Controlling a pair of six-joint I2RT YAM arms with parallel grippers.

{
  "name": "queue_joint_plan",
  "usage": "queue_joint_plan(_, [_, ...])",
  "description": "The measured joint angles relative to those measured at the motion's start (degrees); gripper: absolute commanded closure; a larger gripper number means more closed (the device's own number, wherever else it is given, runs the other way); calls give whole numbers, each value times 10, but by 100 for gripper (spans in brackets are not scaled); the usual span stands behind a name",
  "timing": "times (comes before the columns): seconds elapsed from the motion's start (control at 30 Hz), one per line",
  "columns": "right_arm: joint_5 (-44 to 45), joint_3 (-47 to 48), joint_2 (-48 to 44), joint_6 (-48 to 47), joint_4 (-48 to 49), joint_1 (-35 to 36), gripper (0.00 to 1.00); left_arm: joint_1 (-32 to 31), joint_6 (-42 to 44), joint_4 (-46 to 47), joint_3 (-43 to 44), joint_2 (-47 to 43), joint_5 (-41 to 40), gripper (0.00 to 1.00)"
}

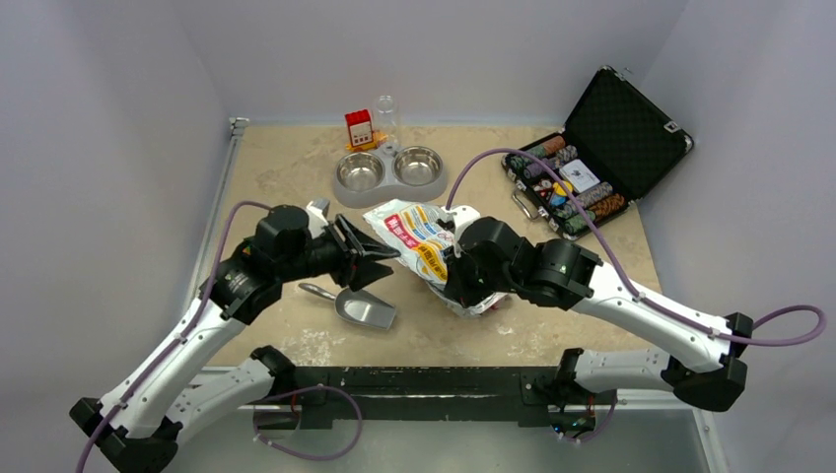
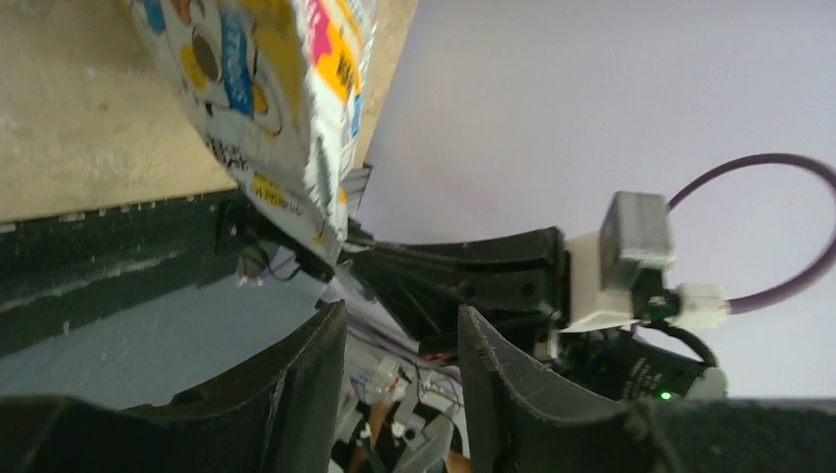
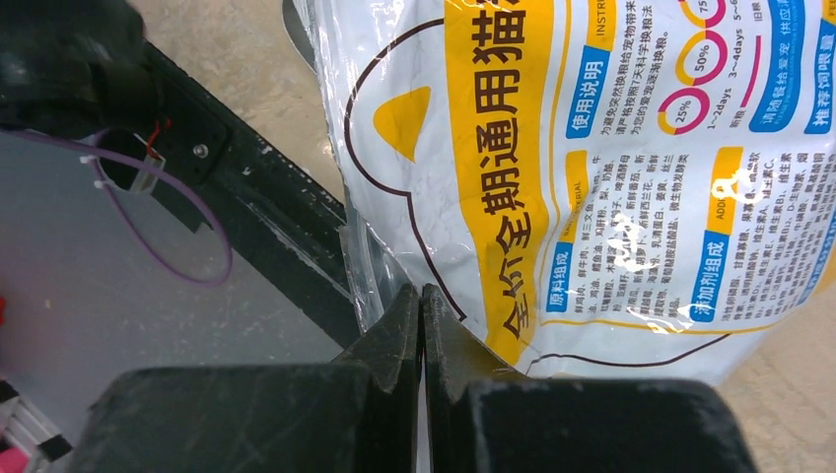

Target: Serve the pet food

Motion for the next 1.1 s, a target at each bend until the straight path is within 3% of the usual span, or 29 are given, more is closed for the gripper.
queue_joint_plan(0.23, [-10,19,24,42,-9,-4,100,-117,-83,18,-41,39,-13,53])
queue_joint_plan(0.37, [-9,38,37,46,-19,-5,100,-156,-114,50,-42,71,-22,71])
queue_joint_plan(0.5, [3,60,51,47,-33,-6,100,-172,-128,60,-42,82,-43,75])
queue_joint_plan(0.6, [7,63,52,48,-38,-6,100,-175,-137,65,-42,78,-54,69])
queue_joint_plan(0.73, [7,63,52,48,-38,-6,100,-177,-144,81,-42,85,-57,68])
queue_joint_plan(0.97, [11,65,51,49,-40,-8,100,-178,-150,97,-42,113,-61,85])
queue_joint_plan(1.1, [14,67,51,49,-41,-9,100,-178,-150,92,-42,114,-63,77])
